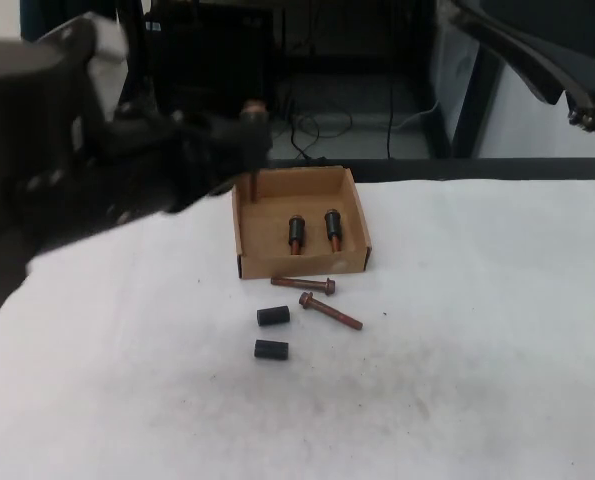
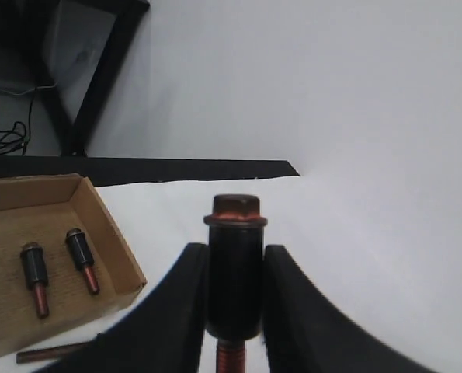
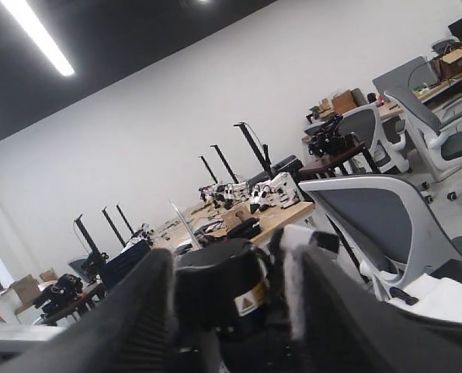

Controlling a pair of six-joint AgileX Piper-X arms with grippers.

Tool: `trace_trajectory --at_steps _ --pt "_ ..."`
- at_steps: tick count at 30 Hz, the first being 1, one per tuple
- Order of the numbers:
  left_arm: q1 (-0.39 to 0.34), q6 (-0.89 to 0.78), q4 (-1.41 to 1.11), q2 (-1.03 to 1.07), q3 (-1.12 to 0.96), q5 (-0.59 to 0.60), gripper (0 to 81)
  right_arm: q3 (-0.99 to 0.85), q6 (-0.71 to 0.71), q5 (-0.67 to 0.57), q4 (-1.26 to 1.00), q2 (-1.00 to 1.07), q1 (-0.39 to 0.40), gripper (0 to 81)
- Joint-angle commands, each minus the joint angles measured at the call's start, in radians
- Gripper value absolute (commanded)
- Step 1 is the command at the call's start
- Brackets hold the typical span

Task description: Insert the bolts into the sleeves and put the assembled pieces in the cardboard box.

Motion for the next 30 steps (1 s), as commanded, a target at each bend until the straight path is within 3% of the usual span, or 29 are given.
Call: trace_trajectory --at_steps 1,8,13,19,30 --pt "0.001 0.008 0.04 0.042 -0.087 -0.01 0.9 -0.01 0.024 0.0 -0.009 -0.009 -0.007 46.7" --pt "0.006 0.0 0.175 0.246 -0.243 0.01 0.9 -0.01 0.033 0.0 -0.009 -0.009 -0.01 46.7" --pt "0.012 -0.121 0.128 0.327 -0.318 0.054 0.9 -0.01 0.063 -0.002 -0.009 -0.009 -0.036 46.7" --pt "0.037 -0.088 0.116 0.36 -0.39 0.055 0.9 -0.01 0.103 -0.047 -0.009 -0.012 -0.091 46.7" --pt "0.084 -0.038 0.506 0.58 -0.714 0.012 0.9 -0.01 0.117 -0.038 -0.009 -0.018 -0.11 46.7"
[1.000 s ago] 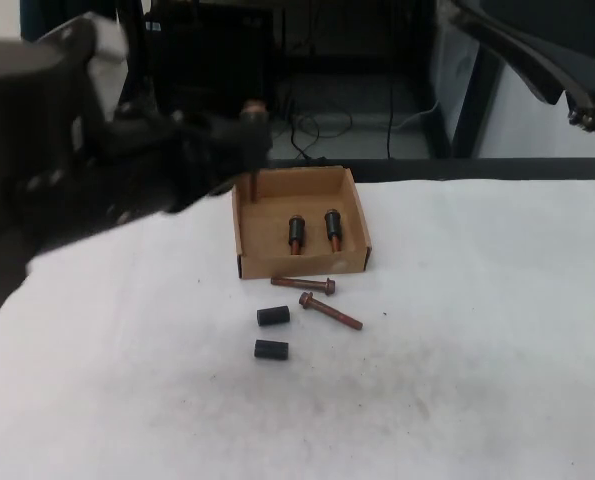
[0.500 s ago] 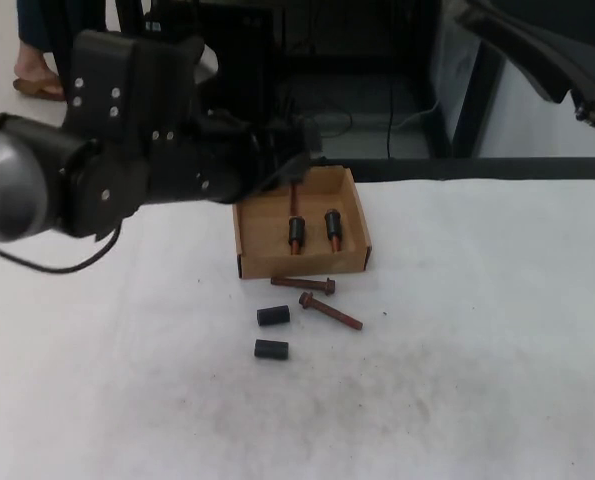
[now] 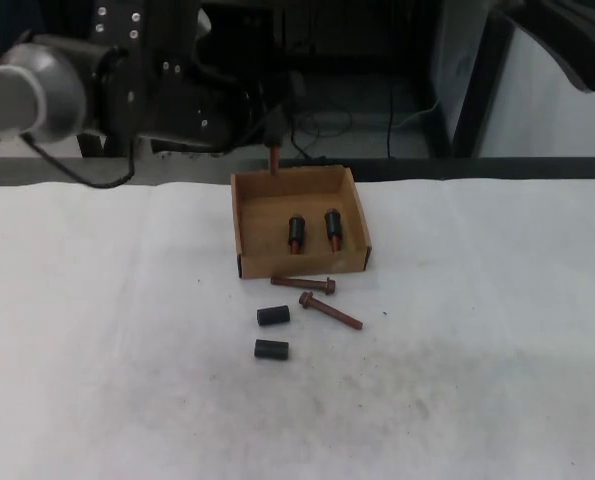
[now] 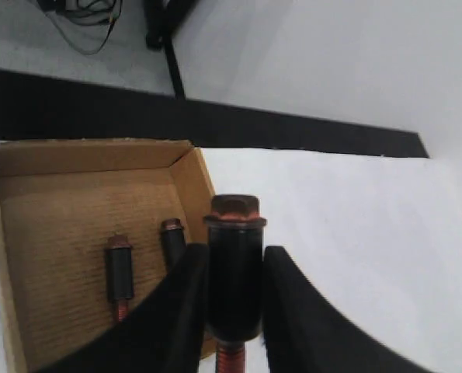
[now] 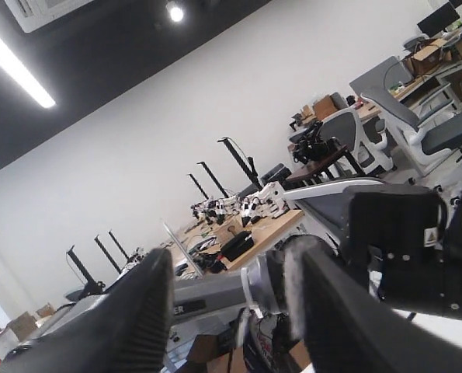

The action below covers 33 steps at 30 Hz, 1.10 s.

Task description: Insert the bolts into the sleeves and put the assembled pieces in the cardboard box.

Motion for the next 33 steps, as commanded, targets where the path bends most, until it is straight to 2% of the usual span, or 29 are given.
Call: trace_trajectory --at_steps 1,6,13,19,23,33 --pt "-0.003 0.016 0.067 0.042 -0.088 -0.002 0.9 -0.01 0.003 -0.005 -0.009 -0.012 -0.005 46.7" --pt "-0.003 0.011 0.194 0.156 -0.206 0.037 0.9 -0.01 0.003 -0.005 -0.009 -0.012 -0.005 46.7" --pt "-0.003 0.011 0.278 0.291 -0.315 0.03 0.9 -0.01 0.022 -0.011 -0.009 -0.012 -0.004 46.7" --pt "-0.001 0.027 0.271 0.341 -0.321 0.025 0.9 -0.01 0.033 -0.013 -0.009 -0.012 -0.004 46.7" --pt "-0.001 0.046 0.26 0.343 -0.321 -0.024 0.9 -0.01 0.033 -0.013 -0.009 -0.012 -0.004 46.7" --pt "0.019 0.037 0.074 0.343 -0.321 -0.005 0.9 -0.01 0.033 -0.013 -0.009 -0.012 -0.004 46.7"
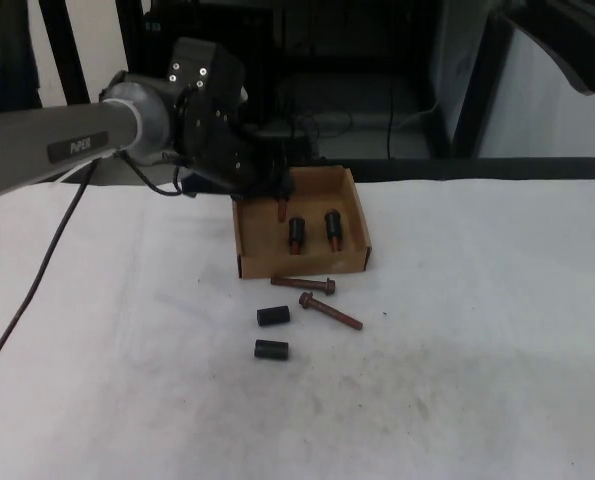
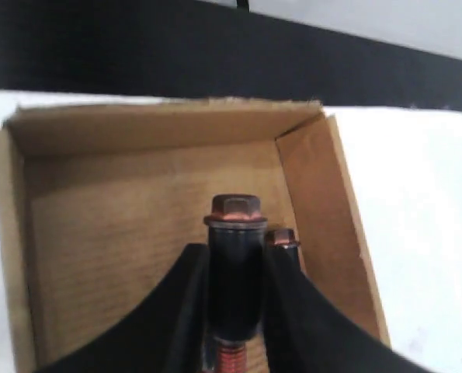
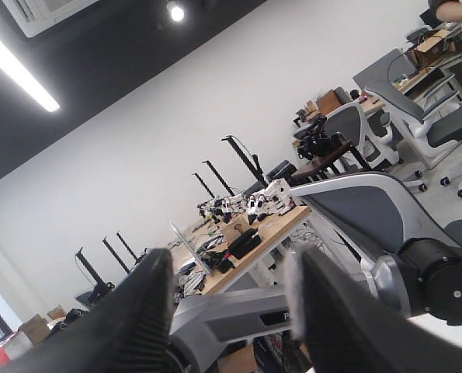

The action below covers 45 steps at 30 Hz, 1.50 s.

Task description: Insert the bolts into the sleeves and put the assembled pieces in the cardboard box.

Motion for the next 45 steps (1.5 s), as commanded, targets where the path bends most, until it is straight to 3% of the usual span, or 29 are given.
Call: trace_trajectory --at_steps 1,8,38,45 --pt "0.004 0.0 -0.031 -0.011 -0.015 0.038 0.9 -0.01 0.0 -0.005 -0.009 -0.01 -0.004 46.7" --pt "0.006 -0.004 -0.032 -0.011 -0.013 0.189 0.9 -0.01 0.0 -0.005 -0.009 -0.01 -0.004 46.7" --pt "0.041 0.141 0.147 -0.011 -0.007 0.081 0.2 -0.01 0.0 -0.005 -0.009 -0.013 -0.004 46.7" --pt "0.039 0.149 0.14 -0.011 0.028 0.04 14.1 -0.01 0.013 -0.005 -0.009 -0.012 -0.004 46.7"
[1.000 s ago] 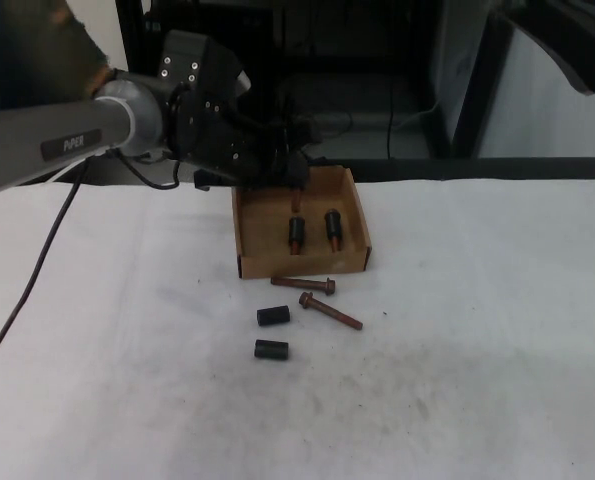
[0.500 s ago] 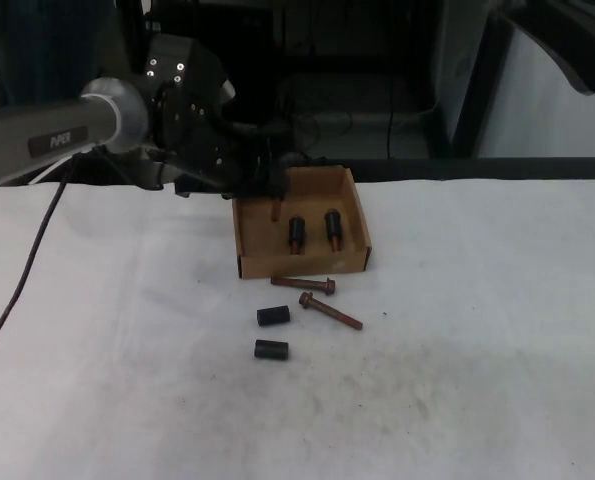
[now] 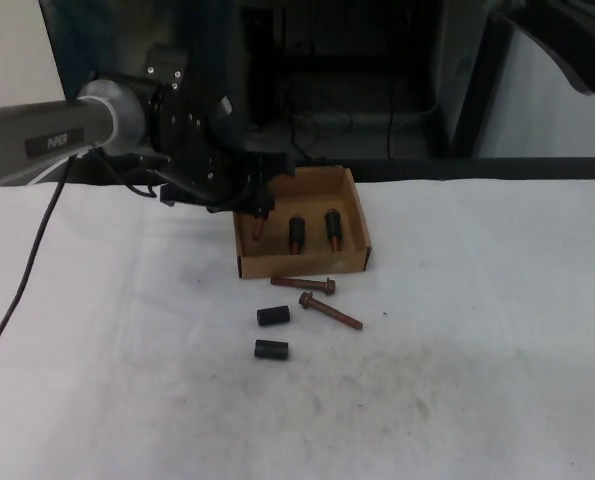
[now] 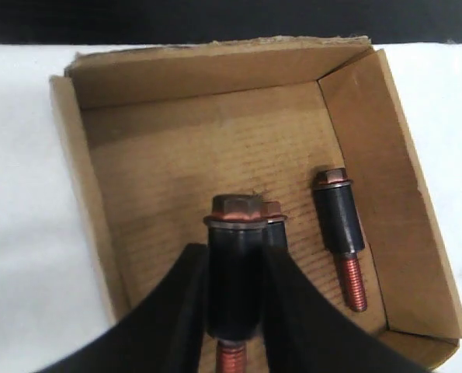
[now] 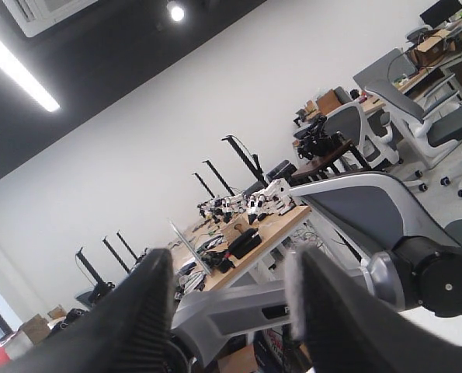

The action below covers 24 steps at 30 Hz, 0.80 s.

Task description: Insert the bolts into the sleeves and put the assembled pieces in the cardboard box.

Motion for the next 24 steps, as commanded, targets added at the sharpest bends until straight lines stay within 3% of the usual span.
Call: trace_trajectory --at_steps 1,5,14,21,24 --pt "-0.002 0.014 -0.011 -0.011 0.01 -0.025 16.1 -0.01 0.015 -0.005 -0.009 -0.012 -0.004 46.7" --pt "-0.002 0.022 -0.013 -0.001 0.009 -0.025 20.6 -0.01 0.019 -0.005 -0.009 -0.012 -0.004 46.7" --pt "-0.002 0.017 -0.025 0.018 0.009 -0.001 22.0 -0.01 0.019 -0.005 -0.009 -0.012 -0.004 46.7" --pt "-0.002 0.017 -0.037 0.018 0.009 -0.001 36.6 -0.01 0.019 -0.005 -0.009 -0.012 -0.004 46.7" --pt "-0.002 0.017 -0.037 0.018 0.007 -0.001 38.7 -0.01 0.019 -0.005 -0.009 -0.012 -0.004 46.7"
